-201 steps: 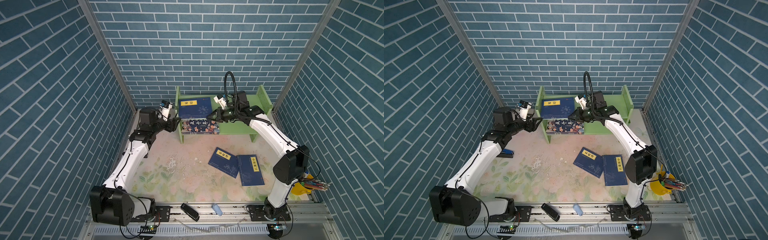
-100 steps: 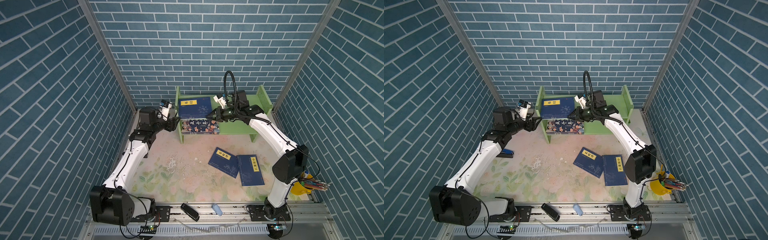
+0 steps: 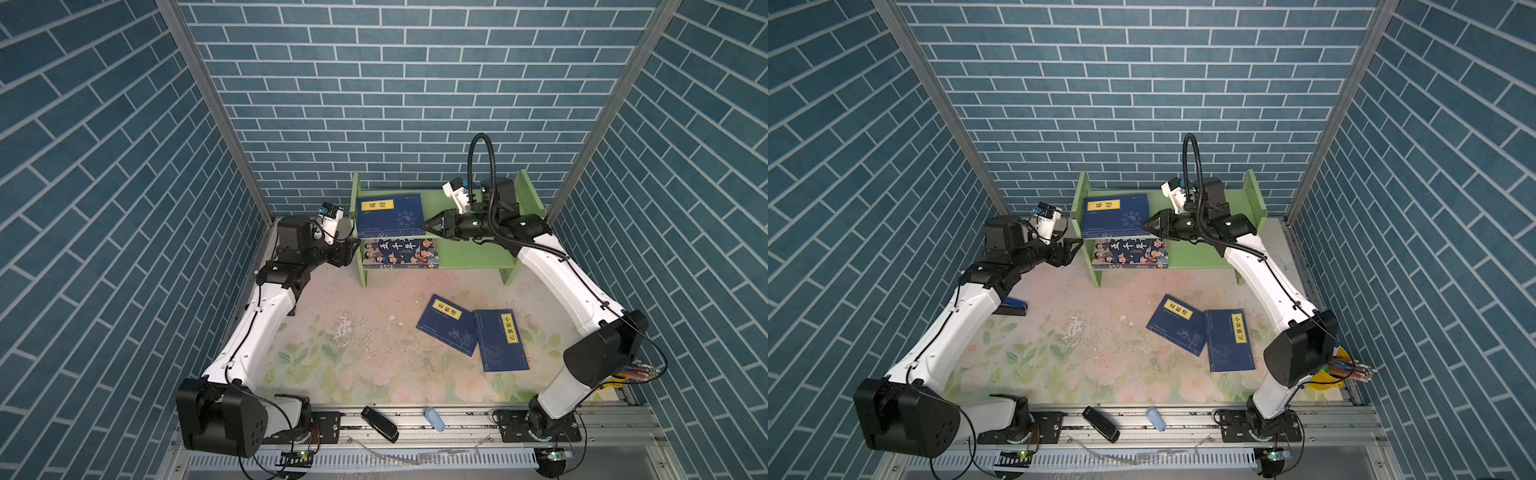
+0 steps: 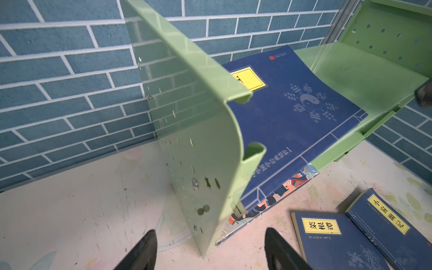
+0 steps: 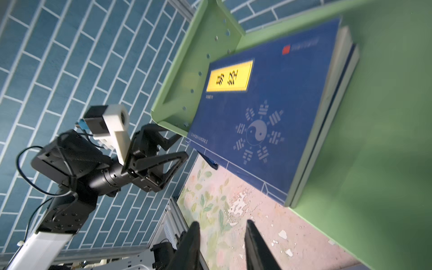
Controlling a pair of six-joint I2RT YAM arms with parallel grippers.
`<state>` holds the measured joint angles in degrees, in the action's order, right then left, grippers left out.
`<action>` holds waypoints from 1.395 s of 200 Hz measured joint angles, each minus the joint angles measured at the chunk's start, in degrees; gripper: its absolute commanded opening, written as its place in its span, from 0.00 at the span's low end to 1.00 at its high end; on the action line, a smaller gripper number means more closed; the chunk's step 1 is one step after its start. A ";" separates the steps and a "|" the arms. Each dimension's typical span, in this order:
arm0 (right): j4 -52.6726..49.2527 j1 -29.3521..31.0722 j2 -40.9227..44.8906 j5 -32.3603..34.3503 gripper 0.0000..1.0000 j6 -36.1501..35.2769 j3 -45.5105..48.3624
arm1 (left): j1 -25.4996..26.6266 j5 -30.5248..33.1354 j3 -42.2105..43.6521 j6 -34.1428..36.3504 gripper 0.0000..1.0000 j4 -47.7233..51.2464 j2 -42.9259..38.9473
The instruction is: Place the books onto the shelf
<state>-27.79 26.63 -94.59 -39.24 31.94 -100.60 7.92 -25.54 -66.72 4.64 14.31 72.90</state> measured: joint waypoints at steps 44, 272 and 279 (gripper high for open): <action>5.70 -4.15 -1.86 -0.04 0.41 4.20 0.13 | -0.02 0.02 -0.02 0.11 0.79 1.70 -0.59; 10.47 -2.84 -10.14 -10.29 0.51 14.10 0.79 | -8.87 -4.76 -9.25 -23.74 0.95 -0.17 2.51; 10.12 -2.71 -10.14 -10.29 0.51 14.12 0.76 | -8.87 -4.68 -9.18 -23.78 0.96 -0.39 2.60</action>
<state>-17.67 23.92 -104.73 -49.54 46.06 -99.83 -0.95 -30.22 -75.90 -19.14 13.91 75.50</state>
